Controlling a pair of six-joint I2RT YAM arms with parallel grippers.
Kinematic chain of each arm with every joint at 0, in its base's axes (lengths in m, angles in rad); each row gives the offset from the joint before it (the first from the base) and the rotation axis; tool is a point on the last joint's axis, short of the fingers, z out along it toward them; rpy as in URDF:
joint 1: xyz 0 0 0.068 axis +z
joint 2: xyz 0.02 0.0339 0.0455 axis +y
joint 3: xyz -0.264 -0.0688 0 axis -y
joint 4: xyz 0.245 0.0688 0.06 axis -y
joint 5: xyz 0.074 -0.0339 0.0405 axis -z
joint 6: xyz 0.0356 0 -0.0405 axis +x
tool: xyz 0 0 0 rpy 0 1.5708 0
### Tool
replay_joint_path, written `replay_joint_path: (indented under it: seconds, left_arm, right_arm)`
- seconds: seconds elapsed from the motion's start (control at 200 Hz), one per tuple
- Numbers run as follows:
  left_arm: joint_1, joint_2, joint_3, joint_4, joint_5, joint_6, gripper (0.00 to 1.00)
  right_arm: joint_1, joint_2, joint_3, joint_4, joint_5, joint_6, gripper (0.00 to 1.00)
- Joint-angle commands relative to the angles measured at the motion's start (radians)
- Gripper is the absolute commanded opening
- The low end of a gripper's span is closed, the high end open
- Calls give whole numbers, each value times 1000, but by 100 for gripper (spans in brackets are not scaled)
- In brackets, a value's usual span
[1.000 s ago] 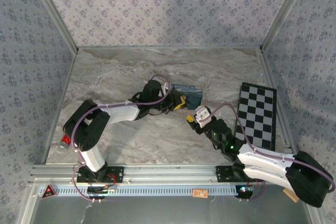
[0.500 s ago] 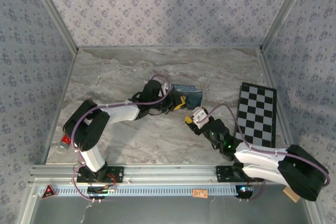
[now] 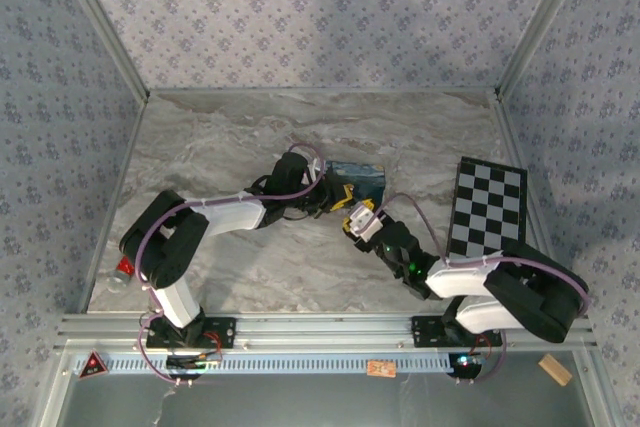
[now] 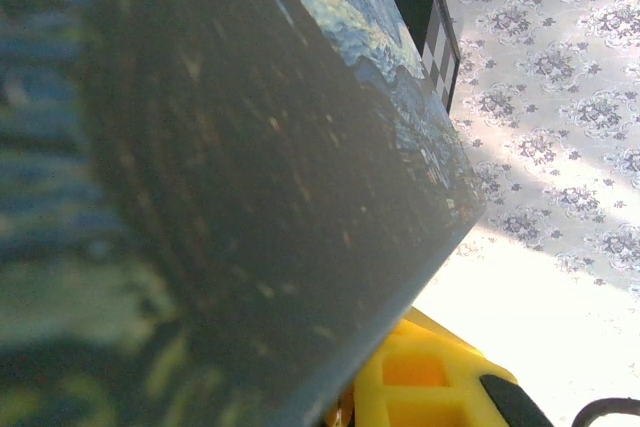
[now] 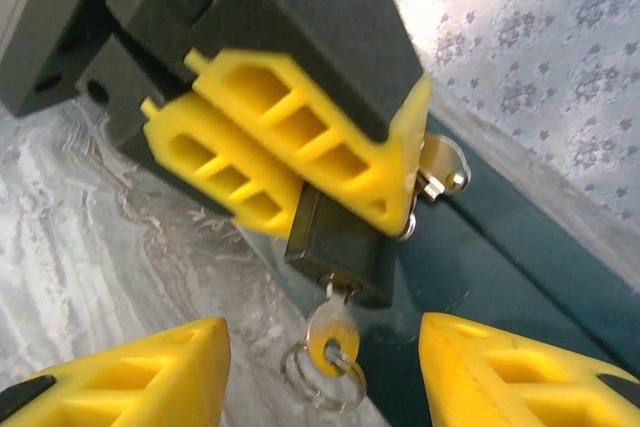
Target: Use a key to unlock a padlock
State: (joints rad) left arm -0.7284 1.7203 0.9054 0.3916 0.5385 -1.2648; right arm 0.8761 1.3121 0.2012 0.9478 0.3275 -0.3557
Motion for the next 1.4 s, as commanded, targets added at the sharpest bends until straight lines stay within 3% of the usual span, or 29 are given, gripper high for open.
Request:
replay_joint_path:
  seconds: [0.0,0.365,1.394]
  left_arm:
    - [7,-36,21,6,22,5,0]
    - [7,-28,26,11,21,2,0]
    - [8,-29,20,7,21,7,0]
  right_arm:
    - [3,6,17,66,25,-25,47]
    - [43,-17,-1,26,84,-10,37]
    - [78,50,22,15,155,29,29]
